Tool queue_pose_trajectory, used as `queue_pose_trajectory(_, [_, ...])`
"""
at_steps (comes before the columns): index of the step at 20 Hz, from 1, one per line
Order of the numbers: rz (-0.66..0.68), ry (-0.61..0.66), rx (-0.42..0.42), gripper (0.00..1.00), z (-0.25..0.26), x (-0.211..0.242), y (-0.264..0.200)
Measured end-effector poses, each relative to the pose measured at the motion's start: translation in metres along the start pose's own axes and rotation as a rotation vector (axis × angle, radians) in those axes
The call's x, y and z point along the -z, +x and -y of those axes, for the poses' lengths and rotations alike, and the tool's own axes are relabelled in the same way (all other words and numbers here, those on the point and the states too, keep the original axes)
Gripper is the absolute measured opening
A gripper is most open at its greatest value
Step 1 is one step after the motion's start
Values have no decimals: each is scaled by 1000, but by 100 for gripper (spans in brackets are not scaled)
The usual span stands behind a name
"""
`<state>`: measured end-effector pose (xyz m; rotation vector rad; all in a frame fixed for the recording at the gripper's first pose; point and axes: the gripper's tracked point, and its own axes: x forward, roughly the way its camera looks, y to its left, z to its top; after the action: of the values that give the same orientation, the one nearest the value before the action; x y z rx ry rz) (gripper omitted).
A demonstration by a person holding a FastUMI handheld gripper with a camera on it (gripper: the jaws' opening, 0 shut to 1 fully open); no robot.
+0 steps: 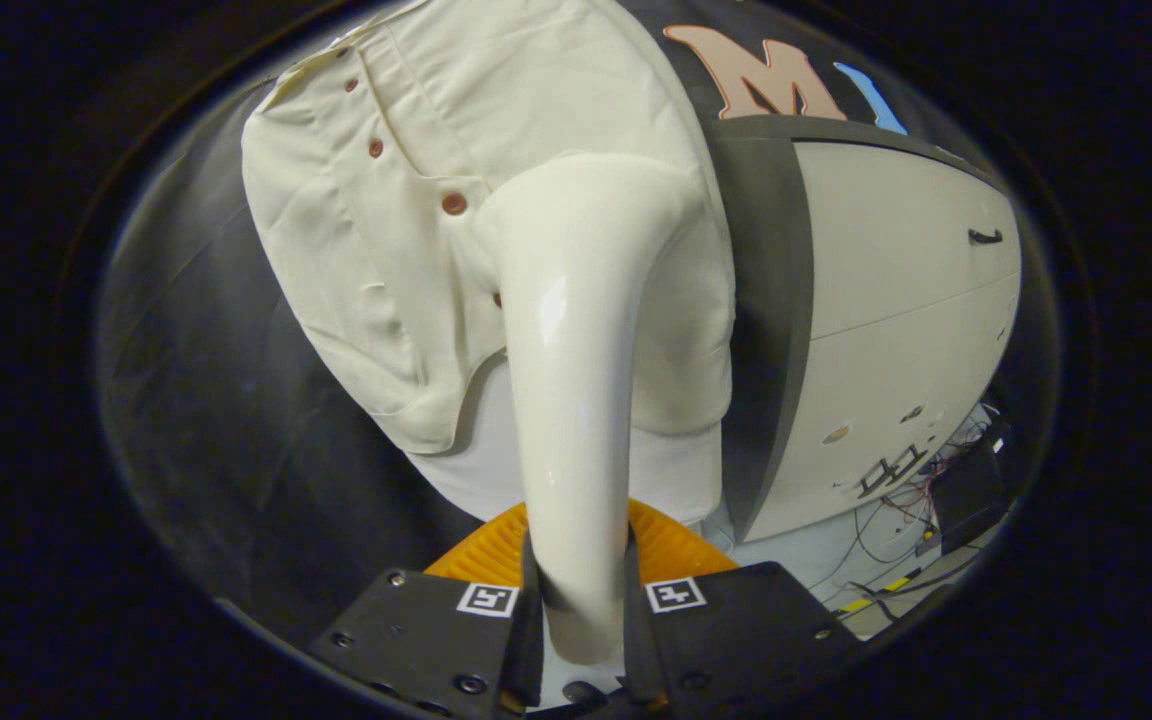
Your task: Iron the clothes twice with a garment steamer, once on the left side and once on the right side.
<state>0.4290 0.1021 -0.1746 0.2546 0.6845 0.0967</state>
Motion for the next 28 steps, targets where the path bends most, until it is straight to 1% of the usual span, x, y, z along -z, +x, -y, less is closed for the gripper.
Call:
queue_pose_trajectory(5, [36, 15, 17, 32, -12, 16, -49])
queue_pose_trajectory(10, [130, 32, 60, 32, -24, 29, -132])
queue_pose_trajectory(14, [203, -9, 124, 32, -18, 39, -203])
queue_pose_trajectory(16, [234, -15, 139, 32, -15, 42, -235])
queue_pose_trajectory(20, [294, -24, 141, 32, -3, 44, -289])
queue_pose_trajectory(23, [316, -29, 110, 32, 8, 39, -324])
queue_pose_trajectory(28, [359, -91, 81, 32, 32, 26, -377])
